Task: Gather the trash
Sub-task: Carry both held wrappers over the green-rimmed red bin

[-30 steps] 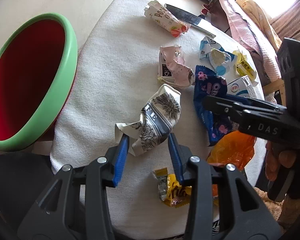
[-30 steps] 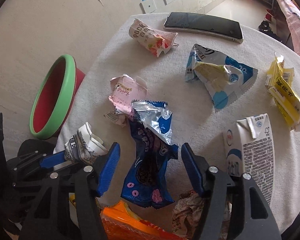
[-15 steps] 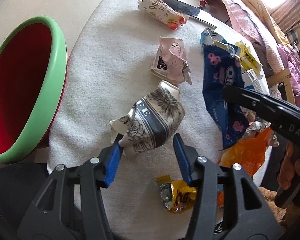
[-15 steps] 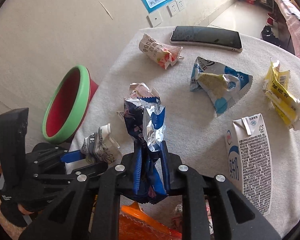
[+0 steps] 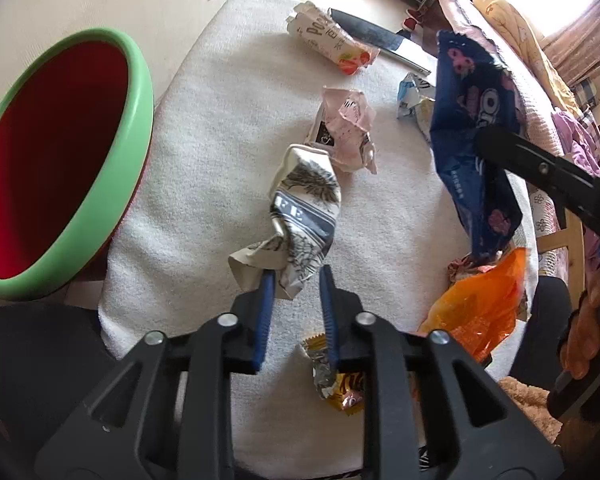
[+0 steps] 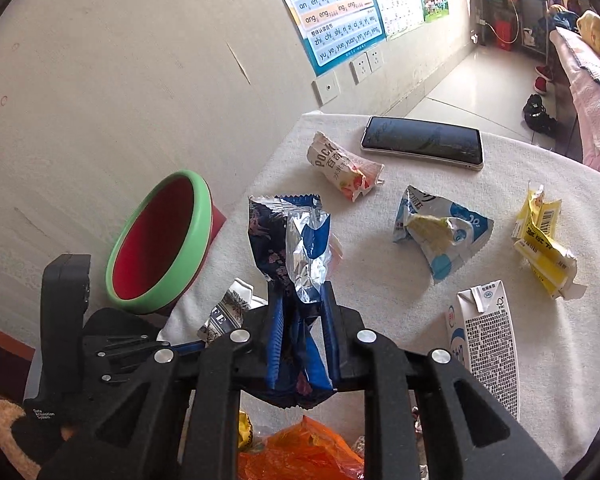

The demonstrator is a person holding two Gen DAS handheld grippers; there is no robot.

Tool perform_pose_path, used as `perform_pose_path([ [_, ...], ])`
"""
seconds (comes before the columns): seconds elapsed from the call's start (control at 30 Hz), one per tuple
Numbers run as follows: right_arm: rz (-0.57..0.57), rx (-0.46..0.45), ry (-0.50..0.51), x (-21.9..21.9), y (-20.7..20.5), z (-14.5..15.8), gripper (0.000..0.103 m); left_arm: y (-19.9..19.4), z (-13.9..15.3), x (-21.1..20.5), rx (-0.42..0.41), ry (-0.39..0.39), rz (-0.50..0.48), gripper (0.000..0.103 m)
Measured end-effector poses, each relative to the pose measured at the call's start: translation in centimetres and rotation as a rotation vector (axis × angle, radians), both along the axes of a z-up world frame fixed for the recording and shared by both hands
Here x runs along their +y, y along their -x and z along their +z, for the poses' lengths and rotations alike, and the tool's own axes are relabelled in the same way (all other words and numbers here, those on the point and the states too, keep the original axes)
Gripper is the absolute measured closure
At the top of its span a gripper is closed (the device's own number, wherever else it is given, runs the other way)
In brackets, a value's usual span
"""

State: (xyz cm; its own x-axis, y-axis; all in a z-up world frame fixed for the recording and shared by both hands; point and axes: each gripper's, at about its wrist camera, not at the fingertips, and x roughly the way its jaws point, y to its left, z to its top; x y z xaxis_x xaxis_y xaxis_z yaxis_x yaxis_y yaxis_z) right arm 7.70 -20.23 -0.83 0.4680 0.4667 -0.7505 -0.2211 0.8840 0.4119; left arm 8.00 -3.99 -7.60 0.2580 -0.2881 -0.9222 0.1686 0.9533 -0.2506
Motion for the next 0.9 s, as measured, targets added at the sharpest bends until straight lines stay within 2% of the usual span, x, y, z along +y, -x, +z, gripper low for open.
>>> perform_pose_path([
  [0.07, -0.008, 0.001, 0.0, -0.2, 0.0, -0.1, 0.085, 0.3, 0.9, 0.1, -0.044, -0.001, -0.008, 0.056],
  [0.23, -0.013, 0.009, -0.002, -0.2, 0.2, -0.4, 0.085, -0.9, 1.3, 0.5, -0.063, -0.004, 0.011, 0.053],
  [0.43, 0.015, 0.002, 0.001, 0.6, 0.6, -0.2, 0.085, -2.9, -1.3, -0.6, 0.013, -0.042, -0.02, 0.053],
  [0.47, 0.019, 0.001, 0.002, 0.7, 0.7, -0.2, 0.085, -2.9, -1.5, -0.9, 0.021, -0.047, -0.032, 0.056],
  [0.53, 0.025, 0.001, 0.0, 1.0, 0.8, -0.2, 0.085, -2.6, -1.7, -1.2, 0.017, -0.04, -0.051, 0.074],
  [0.6, 0.03, -0.001, -0.001, 1.2, 0.9, -0.1, 0.085, -2.3, -1.4, -1.1, 0.0, -0.043, -0.051, 0.075],
  [0.7, 0.037, -0.009, -0.004, 1.5, 1.0, 0.2, 0.085, -2.0, -0.6, -0.1, -0.025, -0.013, -0.001, 0.075],
  [0.9, 0.042, -0.025, -0.014, 2.0, 0.9, 0.9, 0.085, -0.3, 2.2, 2.3, -0.121, -0.002, 0.08, 0.075],
])
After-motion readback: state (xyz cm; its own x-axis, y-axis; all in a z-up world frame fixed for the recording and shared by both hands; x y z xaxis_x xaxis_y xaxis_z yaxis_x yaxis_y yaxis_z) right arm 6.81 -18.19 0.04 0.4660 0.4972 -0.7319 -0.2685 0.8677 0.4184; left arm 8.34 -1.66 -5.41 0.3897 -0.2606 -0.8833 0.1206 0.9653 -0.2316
